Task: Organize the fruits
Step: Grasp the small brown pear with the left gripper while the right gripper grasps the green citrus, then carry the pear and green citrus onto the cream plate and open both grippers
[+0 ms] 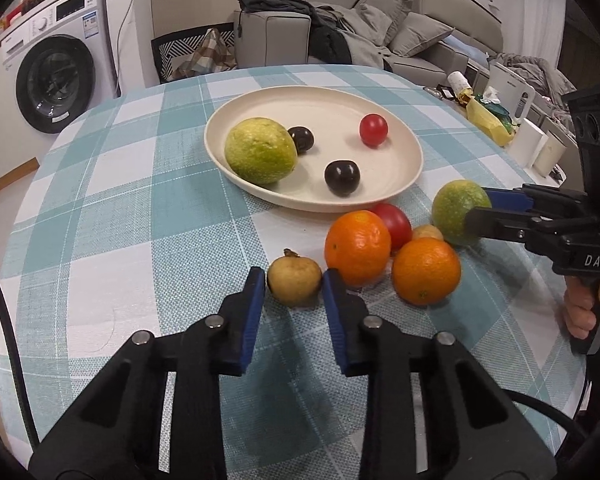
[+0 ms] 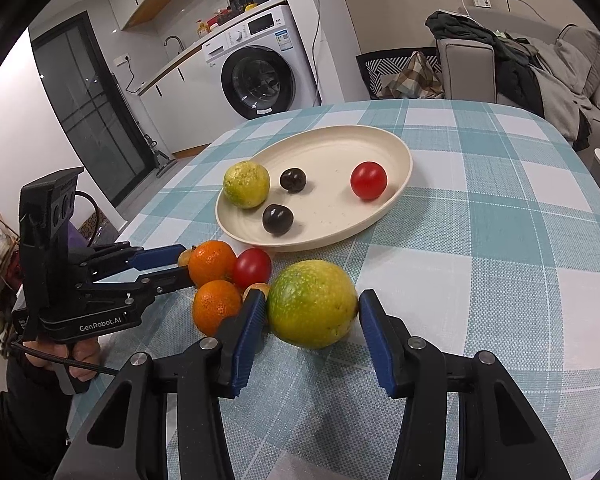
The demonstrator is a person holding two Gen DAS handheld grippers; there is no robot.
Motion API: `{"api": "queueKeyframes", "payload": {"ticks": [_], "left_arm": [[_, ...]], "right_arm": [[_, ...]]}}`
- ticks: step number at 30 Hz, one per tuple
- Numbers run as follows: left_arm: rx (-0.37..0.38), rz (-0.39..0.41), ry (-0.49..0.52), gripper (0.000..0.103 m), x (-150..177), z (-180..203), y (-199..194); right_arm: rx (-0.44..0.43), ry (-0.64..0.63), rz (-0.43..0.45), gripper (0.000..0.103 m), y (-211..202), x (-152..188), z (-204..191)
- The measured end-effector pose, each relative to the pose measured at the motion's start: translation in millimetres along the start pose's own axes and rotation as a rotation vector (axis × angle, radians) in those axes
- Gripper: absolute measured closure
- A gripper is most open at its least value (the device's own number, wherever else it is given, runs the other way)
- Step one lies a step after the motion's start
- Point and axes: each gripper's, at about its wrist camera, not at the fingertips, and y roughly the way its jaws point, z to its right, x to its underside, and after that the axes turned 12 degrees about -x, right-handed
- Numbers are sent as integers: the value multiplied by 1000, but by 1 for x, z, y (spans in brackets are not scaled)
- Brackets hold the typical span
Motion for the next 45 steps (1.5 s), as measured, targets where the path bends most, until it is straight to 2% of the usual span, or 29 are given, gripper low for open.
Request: {"api": "queueKeyframes", "payload": {"ticks": [11, 20, 29, 37, 45], "left_arm": [[13, -2, -11, 77, 1, 2, -1], [15, -3, -18, 77, 2, 0, -1], [20, 17, -40, 77, 0, -7, -6], [25, 65, -72, 77, -5, -14, -22], [6, 108, -108, 77, -10, -18, -34]], "right_arm": [[-14, 31, 10, 53, 2, 0, 4], [-48, 61, -17, 52, 11, 0, 8], [-38, 40, -1, 52, 8, 1, 6], [-41, 36, 50, 52, -1, -2, 6], [-47, 36, 164, 52, -15, -6, 4]]}}
